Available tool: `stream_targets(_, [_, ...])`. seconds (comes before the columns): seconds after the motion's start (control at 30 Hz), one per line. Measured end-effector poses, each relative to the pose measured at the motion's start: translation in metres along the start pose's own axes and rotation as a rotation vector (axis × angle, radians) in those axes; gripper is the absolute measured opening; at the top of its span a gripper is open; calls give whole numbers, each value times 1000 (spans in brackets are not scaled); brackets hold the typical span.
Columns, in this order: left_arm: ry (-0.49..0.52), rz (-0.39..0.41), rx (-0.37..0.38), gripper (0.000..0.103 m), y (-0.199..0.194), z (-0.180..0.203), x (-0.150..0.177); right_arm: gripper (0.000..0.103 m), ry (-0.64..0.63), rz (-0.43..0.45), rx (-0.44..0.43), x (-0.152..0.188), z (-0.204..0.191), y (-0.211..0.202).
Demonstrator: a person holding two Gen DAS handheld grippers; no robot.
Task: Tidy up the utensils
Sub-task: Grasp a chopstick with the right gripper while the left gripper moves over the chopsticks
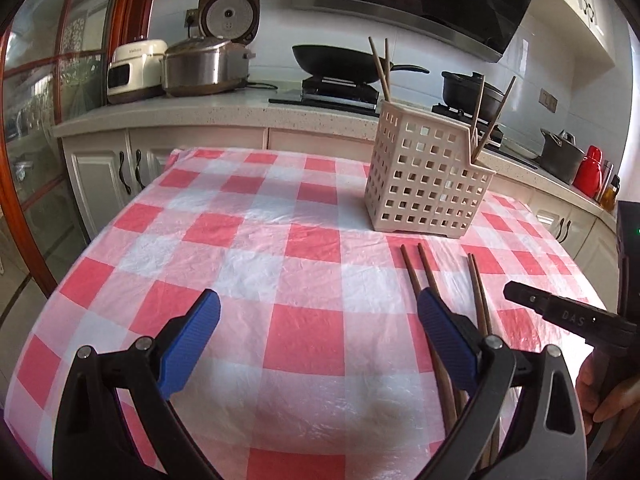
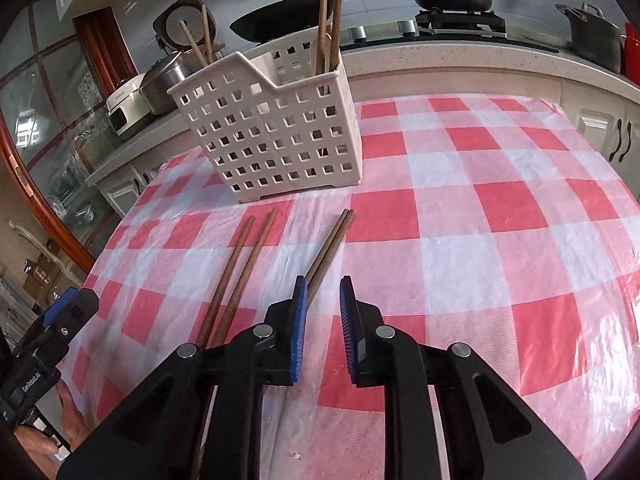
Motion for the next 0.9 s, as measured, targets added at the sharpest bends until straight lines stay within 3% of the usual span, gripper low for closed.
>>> stream_targets(0.5, [-13, 30, -2, 96, -9, -13, 2, 14, 58, -53, 93, 1, -13, 25])
stream_targets(0.9, [-30, 24, 12, 96, -12, -22, 5, 14, -62, -80, 248, -3, -30, 39])
Point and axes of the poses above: each gripper's, at about its wrist camera, not at the fingertips, and y roughly the way its jaws point, z to its right, x to its underside, the point moved 2 cm from there along y, roughly the way its jaws point, and after that the axes turned 6 degrees about z, right-handed, at the moved point
